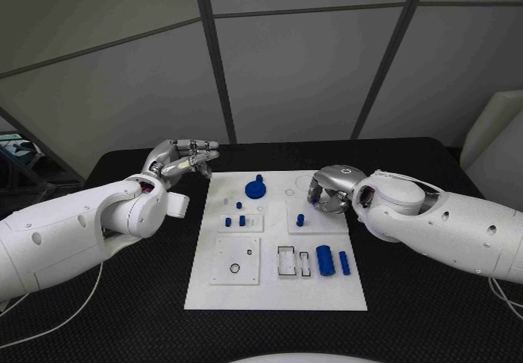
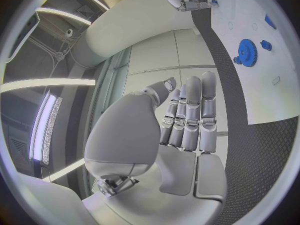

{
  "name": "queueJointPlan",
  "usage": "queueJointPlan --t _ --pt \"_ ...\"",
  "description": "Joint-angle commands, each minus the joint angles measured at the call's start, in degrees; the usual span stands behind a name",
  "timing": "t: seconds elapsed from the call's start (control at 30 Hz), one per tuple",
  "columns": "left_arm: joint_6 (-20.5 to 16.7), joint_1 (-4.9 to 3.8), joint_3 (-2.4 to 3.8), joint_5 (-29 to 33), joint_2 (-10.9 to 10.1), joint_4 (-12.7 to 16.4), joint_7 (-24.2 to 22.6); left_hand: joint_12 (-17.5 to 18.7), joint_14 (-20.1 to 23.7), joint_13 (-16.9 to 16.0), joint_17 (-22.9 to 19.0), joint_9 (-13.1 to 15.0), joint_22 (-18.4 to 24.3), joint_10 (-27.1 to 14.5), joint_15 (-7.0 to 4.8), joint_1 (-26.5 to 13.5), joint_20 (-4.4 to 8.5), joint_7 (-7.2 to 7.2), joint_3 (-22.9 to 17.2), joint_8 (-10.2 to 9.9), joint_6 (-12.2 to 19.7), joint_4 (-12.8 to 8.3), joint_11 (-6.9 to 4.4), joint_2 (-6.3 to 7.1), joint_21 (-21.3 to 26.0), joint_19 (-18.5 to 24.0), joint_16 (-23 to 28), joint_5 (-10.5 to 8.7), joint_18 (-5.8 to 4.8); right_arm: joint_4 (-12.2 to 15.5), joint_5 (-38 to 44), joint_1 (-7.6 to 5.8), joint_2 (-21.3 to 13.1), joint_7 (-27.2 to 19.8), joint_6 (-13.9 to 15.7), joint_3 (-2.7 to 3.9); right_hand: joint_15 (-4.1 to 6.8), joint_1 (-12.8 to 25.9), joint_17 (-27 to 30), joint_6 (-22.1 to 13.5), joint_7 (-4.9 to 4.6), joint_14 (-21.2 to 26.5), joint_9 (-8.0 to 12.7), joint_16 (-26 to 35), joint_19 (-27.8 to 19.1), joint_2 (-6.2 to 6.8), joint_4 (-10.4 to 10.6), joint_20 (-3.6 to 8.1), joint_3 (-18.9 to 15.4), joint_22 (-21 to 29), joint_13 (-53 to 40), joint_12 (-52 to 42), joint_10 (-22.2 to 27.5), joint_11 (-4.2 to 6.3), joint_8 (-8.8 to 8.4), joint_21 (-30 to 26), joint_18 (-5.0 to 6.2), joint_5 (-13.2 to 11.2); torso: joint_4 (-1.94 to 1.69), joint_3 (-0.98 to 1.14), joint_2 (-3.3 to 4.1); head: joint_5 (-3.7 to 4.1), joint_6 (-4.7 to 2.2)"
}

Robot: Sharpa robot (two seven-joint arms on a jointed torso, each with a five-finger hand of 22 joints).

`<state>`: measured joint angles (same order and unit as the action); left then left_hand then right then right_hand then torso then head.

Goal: Assemble the parts on the task board

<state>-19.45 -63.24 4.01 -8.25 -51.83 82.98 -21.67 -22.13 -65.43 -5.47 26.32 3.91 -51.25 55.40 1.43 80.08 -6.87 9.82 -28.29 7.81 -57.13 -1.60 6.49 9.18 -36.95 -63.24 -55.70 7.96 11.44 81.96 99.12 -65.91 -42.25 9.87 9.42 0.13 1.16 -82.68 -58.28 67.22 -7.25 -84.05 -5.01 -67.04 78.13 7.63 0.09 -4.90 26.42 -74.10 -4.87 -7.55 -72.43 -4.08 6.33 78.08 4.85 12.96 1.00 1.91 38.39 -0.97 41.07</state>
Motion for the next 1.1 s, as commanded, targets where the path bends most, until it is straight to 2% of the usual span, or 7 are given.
queueJointPlan --t 0.03,0.27,0.4,0.77,0.83,0.97,1.1 --pt "0.6 -0.07 0.04 0.5 0.0 -0.1 -0.8 -0.2 0.5 0.1 -0.1 -0.1 0.1 -0.6 0.13 0.1 -0.12 0.18 0.3 -0.2 -0.2 -0.1 0.01 -0.71 0.3 0.5 0.4 0.13 -0.95 0.7 1.7 0.25 -0.2 1.3 0.1 -0.21 0.53 -1.0 -0.1 0.8 0.16 -1.9 -0.4 -0.4 0.9 -0.96 -0.7 0.20 0.7 -0.8 -0.5 -0.5 -2.0 1.27 0.34 0.7 -0.98 -0.1 0.02 0.04 -0.04 0.01 0.04" --pt "0.5 -0.07 0.04 0.5 0.0 -0.5 -0.7 -0.2 0.6 0.1 -0.2 -0.1 0.1 -0.7 0.14 0.2 -0.12 0.20 0.3 -0.2 -0.2 -0.2 0.03 -0.76 0.3 0.5 0.4 0.14 -0.95 1.6 2.4 0.27 -0.7 1.8 1.9 -0.19 0.58 -1.1 -0.3 0.9 0.15 -1.8 -0.5 -0.8 1.2 -0.80 -1.3 0.35 1.3 -1.6 -0.7 -0.3 -2.2 1.28 0.22 1.3 -1.14 -0.1 0.05 0.01 -0.02 0.09 0.05" --pt "0.5 -0.07 0.04 0.5 0.1 -0.8 -0.6 -0.3 0.6 0.1 -0.2 -0.1 0.1 -0.7 0.14 0.2 -0.12 0.21 0.3 -0.2 -0.2 -0.2 0.05 -0.77 0.3 0.5 0.4 0.13 -0.95 2.5 2.5 0.27 -1.2 1.7 3.9 -0.17 0.48 -1.0 -0.2 0.7 -0.01 -1.7 -0.5 -1.0 1.1 -0.76 -1.8 0.34 1.8 -1.7 -0.8 0.0 -1.9 1.12 -0.07 1.5 -1.16 0.2 0.06 0.00 -0.04 0.21 0.05" --pt "0.4 -0.07 0.04 0.5 0.3 -1.2 -0.5 -0.2 0.7 0.2 -0.3 -0.1 0.0 -1.0 0.20 0.2 -0.13 0.26 0.4 -0.2 -0.1 -0.3 0.12 -0.77 0.4 0.6 0.5 0.11 -0.95 6.6 1.8 0.21 -3.7 1.7 7.1 0.02 0.39 -1.0 -0.4 0.5 -0.13 -1.7 -0.6 -1.3 1.2 -0.71 -2.2 0.28 2.3 -2.0 -0.9 0.4 -1.8 0.99 -0.33 1.7 -1.21 0.3 0.00 -0.07 -0.09 0.36 -0.11" --pt "0.4 -0.07 0.04 0.5 0.4 -1.3 -0.4 -0.2 0.8 0.2 -0.4 -0.1 0.0 -1.1 0.22 0.2 -0.14 0.28 0.4 -0.2 -0.1 -0.3 0.15 -0.78 0.4 0.7 0.5 0.11 -0.96 7.9 1.4 0.20 -4.2 1.6 7.5 0.21 0.39 -1.0 -0.4 0.5 -0.13 -1.7 -0.6 -1.3 1.2 -0.71 -2.2 0.28 2.3 -2.0 -0.9 0.4 -1.8 0.99 -0.33 1.7 -1.21 0.3 0.00 -0.07 -0.09 0.34 -0.11" --pt "0.5 -0.07 0.04 0.5 0.5 -1.2 -0.3 -0.2 0.8 0.2 -0.4 -0.1 0.0 -1.2 0.25 0.2 -0.15 0.31 0.5 -0.3 -0.1 -0.3 0.18 -0.79 0.4 0.7 0.5 0.11 -0.96 10.6 0.1 0.18 -4.8 1.3 8.2 1.00 0.36 -0.9 -0.5 0.5 -0.16 -1.7 -0.6 -1.5 1.2 -0.65 -2.3 0.26 2.5 -2.2 -1.0 0.4 -1.8 0.96 -0.39 1.8 -1.23 0.4 0.01 -0.06 -0.02 0.19 -0.24" --pt "0.5 -0.07 0.04 0.5 0.7 -1.2 -0.3 -0.3 0.9 0.3 -0.5 -0.1 0.0 -1.3 0.28 0.2 -0.17 0.34 0.5 -0.3 0.0 -0.3 0.21 -0.81 0.4 0.8 0.5 0.11 -0.97 13.2 -1.3 0.18 -4.8 0.8 9.4 1.34 0.28 -0.8 -0.5 0.3 -0.27 -1.6 -0.6 -1.6 1.2 -0.59 -2.5 0.20 2.8 -2.3 -1.0 0.7 -1.6 0.85 -0.61 1.9 -1.24 0.7 -0.04 -0.11 -0.07 -0.11 -0.19"
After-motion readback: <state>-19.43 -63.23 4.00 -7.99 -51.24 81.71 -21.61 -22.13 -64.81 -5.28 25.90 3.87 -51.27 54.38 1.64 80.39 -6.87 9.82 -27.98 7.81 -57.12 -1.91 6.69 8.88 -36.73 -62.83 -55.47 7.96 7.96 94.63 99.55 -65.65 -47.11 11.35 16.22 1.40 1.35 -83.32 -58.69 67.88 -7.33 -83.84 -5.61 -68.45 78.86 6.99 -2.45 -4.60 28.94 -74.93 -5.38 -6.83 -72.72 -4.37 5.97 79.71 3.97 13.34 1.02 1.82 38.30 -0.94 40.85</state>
